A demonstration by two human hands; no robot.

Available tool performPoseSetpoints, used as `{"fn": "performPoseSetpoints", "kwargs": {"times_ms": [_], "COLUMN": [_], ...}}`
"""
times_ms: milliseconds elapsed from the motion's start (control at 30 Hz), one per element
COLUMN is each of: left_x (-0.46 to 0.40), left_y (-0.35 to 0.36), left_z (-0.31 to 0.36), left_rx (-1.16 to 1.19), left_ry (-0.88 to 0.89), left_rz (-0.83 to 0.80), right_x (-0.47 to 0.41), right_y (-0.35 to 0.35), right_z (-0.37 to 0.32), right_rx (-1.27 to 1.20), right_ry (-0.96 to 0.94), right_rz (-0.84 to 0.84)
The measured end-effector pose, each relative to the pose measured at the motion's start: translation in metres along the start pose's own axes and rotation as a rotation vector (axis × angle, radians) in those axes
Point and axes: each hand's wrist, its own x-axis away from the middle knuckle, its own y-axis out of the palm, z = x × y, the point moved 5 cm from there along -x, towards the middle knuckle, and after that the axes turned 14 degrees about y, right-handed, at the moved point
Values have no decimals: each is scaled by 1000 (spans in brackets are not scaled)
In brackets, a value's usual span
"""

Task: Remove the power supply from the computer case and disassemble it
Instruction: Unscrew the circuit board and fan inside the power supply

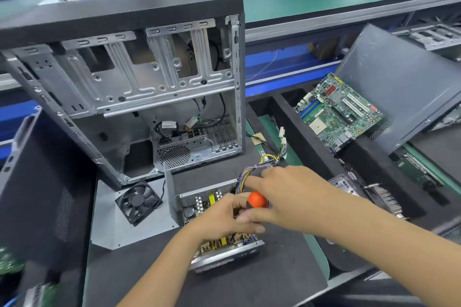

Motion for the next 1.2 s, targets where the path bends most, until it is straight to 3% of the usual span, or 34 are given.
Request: {"fn": "performPoseSetpoints", "kwargs": {"times_ms": [133, 333, 400, 500, 600, 733, 833, 967, 1133, 1200], "left_x": [2, 6, 8, 6, 2, 1, 0, -4, -7, -7], "left_y": [2, 2, 2, 8, 4, 0, -1, 0, -4, -2], "left_z": [0, -7, -5, 7, 6, 7, 5, 7, 2, 1], "left_rx": [25, -66, -74, -10, -17, -44, -56, -63, -73, -70], "left_ry": [-49, -103, -105, -72, -72, -48, -61, -53, -79, -98], "left_rz": [-13, 22, 33, 0, 11, 33, 52, -1, 38, 29], "right_x": [0, 9, 7, -2, -3, 7, 6, -6, 4, 7], "right_y": [9, 4, -1, -1, 4, 7, 1, 1, 4, -3], "right_z": [-12, -15, -15, -17, -20, -12, -9, -7, -6, -4], "right_rx": [16, -149, -120, 116, 179, -4, -78, 100, -76, -161], "right_ry": [-24, -171, -120, -3, -13, -84, -35, 103, -74, -80], "right_rz": [24, -189, -109, 35, 46, -176, -122, 15, -185, -177]}}
